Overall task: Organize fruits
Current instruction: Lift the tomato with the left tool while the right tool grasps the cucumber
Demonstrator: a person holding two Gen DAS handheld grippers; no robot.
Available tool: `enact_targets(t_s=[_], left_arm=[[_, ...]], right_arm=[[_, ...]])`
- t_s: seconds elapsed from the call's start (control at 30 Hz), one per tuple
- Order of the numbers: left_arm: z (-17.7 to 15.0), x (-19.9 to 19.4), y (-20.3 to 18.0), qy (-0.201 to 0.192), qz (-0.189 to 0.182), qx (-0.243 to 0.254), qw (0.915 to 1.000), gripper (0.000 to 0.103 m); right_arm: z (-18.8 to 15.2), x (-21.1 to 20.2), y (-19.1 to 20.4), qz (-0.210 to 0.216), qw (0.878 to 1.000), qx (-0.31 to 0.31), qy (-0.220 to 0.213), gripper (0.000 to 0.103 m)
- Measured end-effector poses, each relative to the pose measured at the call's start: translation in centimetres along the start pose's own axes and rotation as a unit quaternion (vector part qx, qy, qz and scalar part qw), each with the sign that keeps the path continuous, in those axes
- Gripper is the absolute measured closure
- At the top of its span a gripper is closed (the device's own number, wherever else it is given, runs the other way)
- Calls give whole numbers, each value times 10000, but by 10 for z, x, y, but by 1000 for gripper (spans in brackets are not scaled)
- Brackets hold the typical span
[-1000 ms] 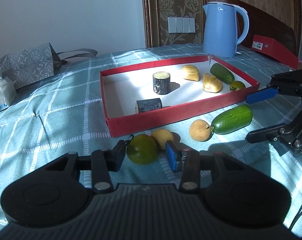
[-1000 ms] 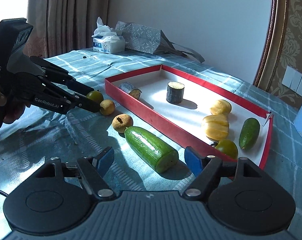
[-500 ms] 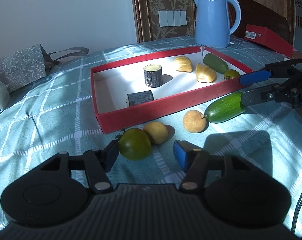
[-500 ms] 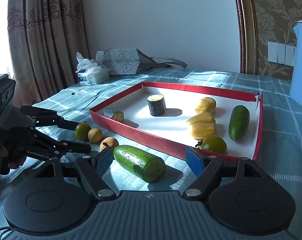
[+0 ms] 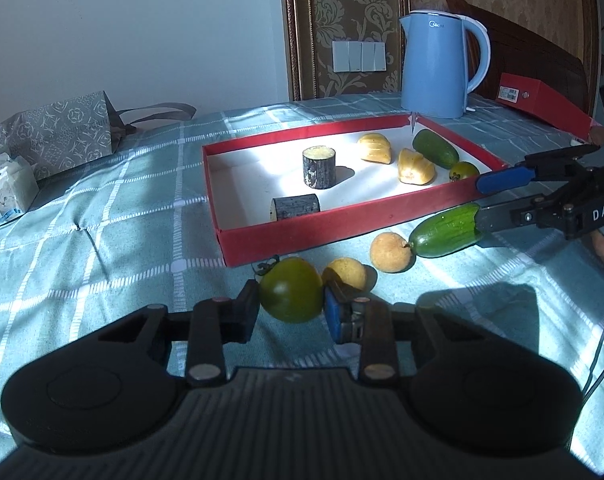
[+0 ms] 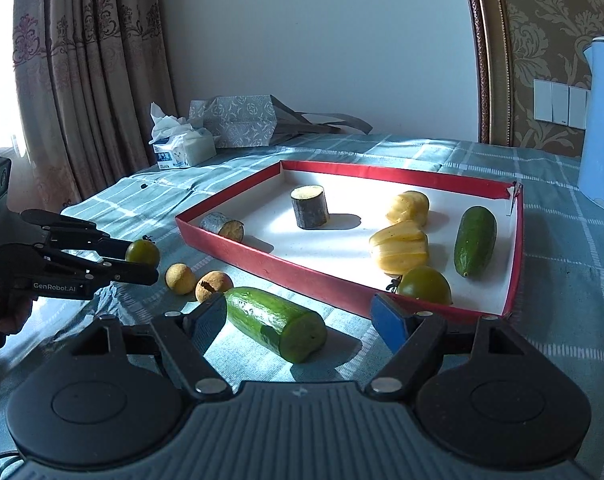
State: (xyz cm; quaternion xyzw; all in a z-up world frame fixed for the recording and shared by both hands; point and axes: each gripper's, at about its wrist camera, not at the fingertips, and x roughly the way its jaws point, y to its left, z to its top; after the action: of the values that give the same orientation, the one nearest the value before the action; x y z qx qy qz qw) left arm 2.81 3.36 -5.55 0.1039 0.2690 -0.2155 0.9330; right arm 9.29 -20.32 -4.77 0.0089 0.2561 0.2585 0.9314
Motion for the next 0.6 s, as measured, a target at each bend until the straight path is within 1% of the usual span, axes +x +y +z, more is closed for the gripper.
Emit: enact_targets(t_s=[0.1, 0.2, 0.27, 0.37, 0.4, 0.47, 0.53, 0.6], left_arm=[[1, -7, 1, -39, 46, -8, 10000, 72], [1, -12, 2, -70, 89, -27, 9999, 72], [1, -14, 1, -69, 109, -18, 9999, 72], [0, -14, 0, -55, 130, -9, 9999, 72], [0, -15, 0, -51, 136, -7, 9999, 72], [0, -15, -1, -59, 144, 4, 9999, 72], [1, -15, -1, -70, 140, 10, 9999, 72], [2, -15, -1, -94, 139, 18, 9999, 72]], right_arm=[[2, 3, 11, 125, 9991, -388, 136, 24], [5, 11, 17, 136, 9969, -721, 276, 24], [7, 20, 18, 179, 9944, -921, 479, 24], [10, 33, 18, 223, 9914, -1023, 779, 44], [10, 38, 17, 226, 9906, -1026, 878, 47], [9, 39, 18, 206, 9892, -1115, 929, 50], [7, 37, 20, 170, 9883, -1190, 942, 56], [5, 32, 24, 122, 9872, -1288, 937, 60]])
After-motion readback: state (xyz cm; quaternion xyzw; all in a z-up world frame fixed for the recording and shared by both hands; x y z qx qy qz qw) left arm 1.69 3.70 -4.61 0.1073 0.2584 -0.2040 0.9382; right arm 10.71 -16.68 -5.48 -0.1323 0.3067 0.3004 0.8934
